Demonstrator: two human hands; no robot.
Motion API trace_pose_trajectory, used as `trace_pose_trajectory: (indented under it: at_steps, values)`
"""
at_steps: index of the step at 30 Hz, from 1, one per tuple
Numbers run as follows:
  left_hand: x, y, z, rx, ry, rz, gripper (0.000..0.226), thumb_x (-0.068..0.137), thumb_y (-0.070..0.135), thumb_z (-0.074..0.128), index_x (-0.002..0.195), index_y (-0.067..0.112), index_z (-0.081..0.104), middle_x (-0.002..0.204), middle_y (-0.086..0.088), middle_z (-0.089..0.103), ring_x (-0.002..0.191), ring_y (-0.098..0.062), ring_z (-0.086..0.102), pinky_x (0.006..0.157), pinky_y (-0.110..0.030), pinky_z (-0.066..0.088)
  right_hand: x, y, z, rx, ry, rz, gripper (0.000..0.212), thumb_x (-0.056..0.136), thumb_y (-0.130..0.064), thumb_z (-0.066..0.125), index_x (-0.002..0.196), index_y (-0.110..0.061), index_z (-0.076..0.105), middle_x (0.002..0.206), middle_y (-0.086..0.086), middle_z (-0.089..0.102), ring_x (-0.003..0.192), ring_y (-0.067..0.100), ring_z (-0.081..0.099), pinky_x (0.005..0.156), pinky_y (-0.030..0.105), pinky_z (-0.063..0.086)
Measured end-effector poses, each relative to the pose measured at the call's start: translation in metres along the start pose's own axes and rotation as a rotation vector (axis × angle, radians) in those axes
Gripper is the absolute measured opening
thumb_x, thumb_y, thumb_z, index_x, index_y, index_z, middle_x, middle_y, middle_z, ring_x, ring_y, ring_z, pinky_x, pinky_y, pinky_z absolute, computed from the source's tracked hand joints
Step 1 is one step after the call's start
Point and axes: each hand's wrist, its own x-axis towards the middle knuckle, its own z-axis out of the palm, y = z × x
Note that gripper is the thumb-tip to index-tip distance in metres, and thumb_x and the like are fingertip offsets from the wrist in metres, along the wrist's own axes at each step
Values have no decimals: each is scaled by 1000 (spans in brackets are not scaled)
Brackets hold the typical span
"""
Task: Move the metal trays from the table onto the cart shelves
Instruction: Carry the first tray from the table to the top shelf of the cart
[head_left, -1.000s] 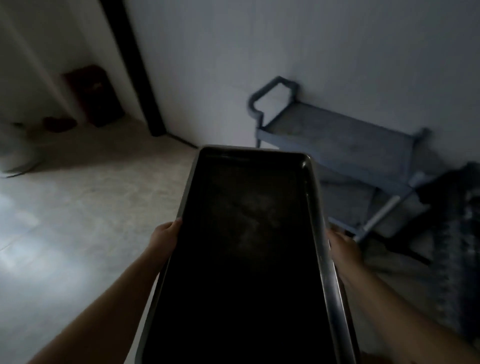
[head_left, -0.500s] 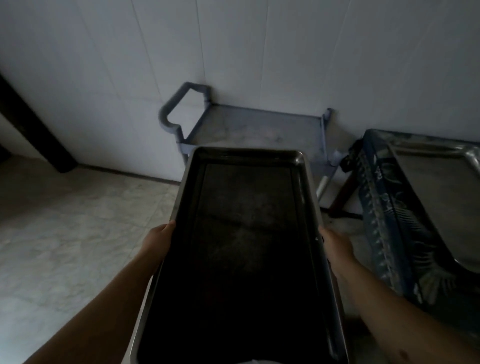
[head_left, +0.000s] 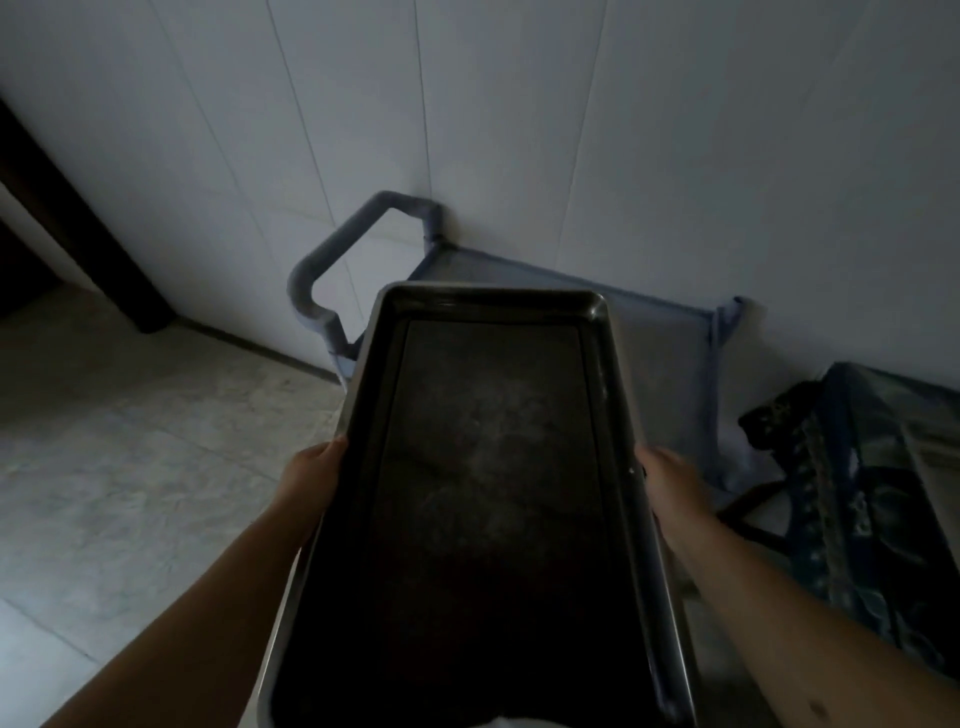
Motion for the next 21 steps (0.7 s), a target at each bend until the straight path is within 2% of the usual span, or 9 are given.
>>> trace_pose_trajectory:
  at_steps: [1,3,7,9,11,15,17,21]
  values:
    - [9,9,4,-11,14,-19,42,96,53,54,95,17,75,87,-11,77,84,-29,74,79,-46,61,17,-8,1,-12,-10,15,28,91,-40,51,86,-16,67,70,6,63,67,25,61,61,35,46]
    - [27,23,10,-27,41,-41,40,98,50,53,97,16,75,89,-11,76,84,-28,73,81,-45,60,43,-21,6,-40,-15,20,28,92,-41,52,85,-18,66,69,4,64,64,22,61,57,30,42]
    - [58,39,14,-26,99,-78,40,99,48,51,99,15,74,89,-10,75,82,-26,71,73,-36,57,83,-42,20,-99,-35,3,32,90,-45,54,79,-18,66,77,4,68,71,21,64,60,30,47]
    - [71,47,15,-38,90,-105,39,97,51,51,97,18,73,88,-9,76,81,-26,72,69,-36,57,100,-55,30,-122,-27,-52,33,90,-43,54,72,-17,64,78,6,68,69,19,62,60,30,46]
    - [86,55,14,-42,87,-113,41,96,54,51,96,19,73,87,-10,77,81,-28,73,72,-40,59,117,-72,40,-168,-14,-102,35,92,-39,55,66,-16,62,80,10,67,67,17,58,60,31,40]
    - [108,64,12,-103,76,-154,39,97,49,52,94,16,73,91,-18,76,86,-34,74,81,-48,59,147,-103,60,-216,-26,-146,34,93,-30,57,79,-1,67,84,23,67,80,35,62,59,32,37]
    - [115,64,15,-137,90,-190,39,97,47,52,95,15,74,91,-17,76,85,-33,74,81,-47,59,164,-117,69,-286,-56,-168,33,94,-29,55,81,-1,67,85,24,66,83,34,62,63,34,36]
    - [125,62,28,-230,119,-195,41,99,43,51,97,9,73,86,-17,72,72,-26,67,70,-40,57,198,-135,84,-484,-141,-194,30,96,-24,48,78,-7,64,80,17,57,78,26,54,64,34,33]
